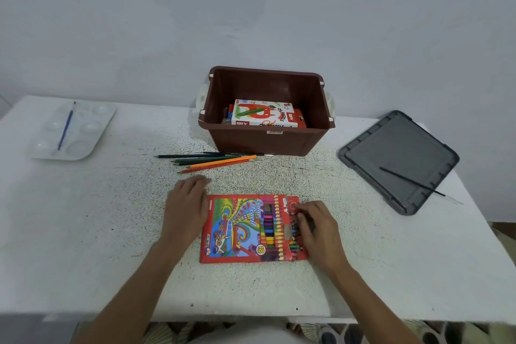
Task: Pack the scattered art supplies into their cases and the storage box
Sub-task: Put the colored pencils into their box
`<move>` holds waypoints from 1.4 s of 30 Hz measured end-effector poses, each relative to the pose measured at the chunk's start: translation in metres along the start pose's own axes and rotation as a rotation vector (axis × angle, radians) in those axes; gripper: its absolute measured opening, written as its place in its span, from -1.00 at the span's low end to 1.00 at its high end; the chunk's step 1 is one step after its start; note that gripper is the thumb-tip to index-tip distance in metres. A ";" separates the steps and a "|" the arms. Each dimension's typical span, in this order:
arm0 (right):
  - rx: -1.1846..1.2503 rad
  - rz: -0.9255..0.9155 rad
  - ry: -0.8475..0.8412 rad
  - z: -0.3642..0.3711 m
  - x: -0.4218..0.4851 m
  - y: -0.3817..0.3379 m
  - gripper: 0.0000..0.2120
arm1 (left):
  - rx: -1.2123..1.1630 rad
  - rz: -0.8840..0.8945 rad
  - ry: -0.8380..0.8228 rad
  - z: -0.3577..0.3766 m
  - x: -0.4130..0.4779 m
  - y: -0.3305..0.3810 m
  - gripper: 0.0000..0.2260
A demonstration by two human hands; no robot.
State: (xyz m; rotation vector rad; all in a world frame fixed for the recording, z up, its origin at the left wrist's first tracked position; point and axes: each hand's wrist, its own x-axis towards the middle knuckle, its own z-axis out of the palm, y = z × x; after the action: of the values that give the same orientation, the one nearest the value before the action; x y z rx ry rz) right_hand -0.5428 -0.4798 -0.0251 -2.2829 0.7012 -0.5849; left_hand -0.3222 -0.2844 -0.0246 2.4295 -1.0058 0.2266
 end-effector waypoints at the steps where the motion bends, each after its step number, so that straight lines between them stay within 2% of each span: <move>1: 0.000 0.002 0.001 0.000 0.000 -0.001 -0.84 | 0.083 0.031 -0.033 0.000 0.007 -0.003 -0.73; 3: -0.002 0.004 0.002 0.001 0.000 -0.002 -0.83 | 0.219 0.057 -0.119 -0.002 0.019 -0.010 -0.58; 5: 0.001 0.003 -0.003 0.001 0.000 -0.002 -0.79 | 0.302 0.050 -0.164 -0.004 0.025 -0.012 -0.54; 10: 0.005 0.007 -0.002 0.002 -0.001 -0.001 -0.77 | 0.331 0.151 -0.056 -0.009 0.025 -0.010 -0.61; 19: 0.024 0.023 -0.006 0.000 -0.001 -0.002 -0.75 | 0.325 0.169 -0.039 -0.014 0.025 -0.005 -0.75; 22: 0.033 0.036 -0.017 -0.002 0.003 -0.006 -0.82 | 0.025 0.113 0.032 -0.022 0.024 0.016 -0.88; 26: -0.099 -0.106 0.033 -0.002 0.006 -0.018 -0.76 | -0.490 -0.191 0.060 -0.038 0.020 0.060 -0.92; 29: -0.141 -0.197 0.027 -0.003 0.006 -0.033 -0.66 | -0.847 -0.385 -0.009 -0.044 0.014 0.082 -0.92; 31: -0.146 -0.242 0.029 -0.003 0.008 -0.041 -0.62 | -1.046 -0.436 -0.101 -0.043 0.008 0.092 -0.90; 35: -0.127 -0.293 0.053 -0.002 0.010 -0.048 -0.66 | -1.130 -0.440 -0.230 -0.036 -0.004 0.102 -0.86; 38: -0.124 -0.342 0.056 -0.002 0.009 -0.046 -0.76 | -1.155 -0.454 -0.271 -0.029 -0.008 0.103 -0.84; 42: -0.185 -0.326 0.012 -0.007 0.007 -0.034 -0.76 | -1.179 -0.440 -0.308 -0.029 -0.008 0.097 -0.85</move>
State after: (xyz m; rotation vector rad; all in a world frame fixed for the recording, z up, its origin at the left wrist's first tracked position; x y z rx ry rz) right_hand -0.5312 -0.4661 0.0050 -2.5923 0.4034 -0.7091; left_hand -0.3948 -0.3238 0.0346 1.5031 -0.4377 -0.7156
